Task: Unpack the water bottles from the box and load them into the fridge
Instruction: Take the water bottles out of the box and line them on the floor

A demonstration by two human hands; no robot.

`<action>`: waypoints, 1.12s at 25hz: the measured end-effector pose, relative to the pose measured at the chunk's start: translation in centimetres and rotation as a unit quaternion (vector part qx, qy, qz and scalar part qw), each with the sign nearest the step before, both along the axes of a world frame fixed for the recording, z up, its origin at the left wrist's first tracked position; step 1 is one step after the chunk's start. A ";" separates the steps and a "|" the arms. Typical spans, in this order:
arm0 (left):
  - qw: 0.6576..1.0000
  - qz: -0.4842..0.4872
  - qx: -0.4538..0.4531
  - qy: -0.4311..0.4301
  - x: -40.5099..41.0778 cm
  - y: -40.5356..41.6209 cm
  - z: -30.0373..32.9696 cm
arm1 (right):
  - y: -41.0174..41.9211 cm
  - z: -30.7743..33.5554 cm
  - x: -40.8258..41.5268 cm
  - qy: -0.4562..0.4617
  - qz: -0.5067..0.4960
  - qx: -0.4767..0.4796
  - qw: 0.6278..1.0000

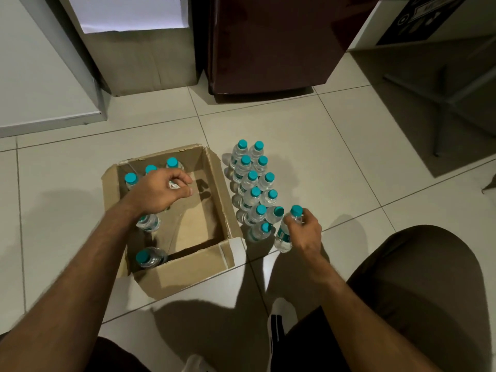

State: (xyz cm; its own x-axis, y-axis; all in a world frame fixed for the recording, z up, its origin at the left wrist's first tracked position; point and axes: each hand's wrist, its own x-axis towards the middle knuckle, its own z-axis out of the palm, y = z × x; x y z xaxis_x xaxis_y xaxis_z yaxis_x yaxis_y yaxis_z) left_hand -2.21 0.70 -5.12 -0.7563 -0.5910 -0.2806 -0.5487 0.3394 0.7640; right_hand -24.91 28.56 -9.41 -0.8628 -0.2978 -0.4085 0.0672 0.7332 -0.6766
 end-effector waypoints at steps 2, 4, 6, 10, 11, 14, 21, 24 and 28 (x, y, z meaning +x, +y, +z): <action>1.000 0.006 -0.016 -0.001 0.0 0.0 -0.1 | 0.5 -1.3 0.1 -0.024 -0.001 0.021 0.999; 1.000 0.013 -0.019 -0.011 -0.1 0.2 -0.2 | 0.8 -2.3 0.1 -0.043 0.022 0.049 0.998; 1.000 0.004 -0.015 -0.025 -0.2 0.3 -0.3 | 0.9 -3.2 0.4 -0.051 0.039 0.067 0.996; 0.999 -0.011 -0.016 -0.047 -0.3 0.3 -0.9 | 0.6 -4.1 0.8 -0.041 0.078 0.074 0.993; 0.998 -0.012 -0.019 -0.053 -0.3 0.2 -1.1 | 0.5 -4.3 0.8 -0.040 0.089 0.074 0.992; 0.994 -0.009 -0.058 -0.093 0.0 -0.4 -1.8 | 0.6 -4.7 0.8 -0.033 0.117 0.069 0.990; 0.940 0.124 -0.160 -0.276 2.9 -2.9 -3.9 | 0.4 -5.5 0.5 -0.064 0.091 0.016 0.994; 0.919 0.094 -0.128 -0.362 3.3 -2.4 -4.8 | -1.1 -4.0 0.4 0.041 0.037 0.008 0.998; 0.919 0.068 -0.116 -0.370 3.4 -1.1 -7.2 | -3.9 -1.7 0.9 0.133 0.072 -0.072 0.986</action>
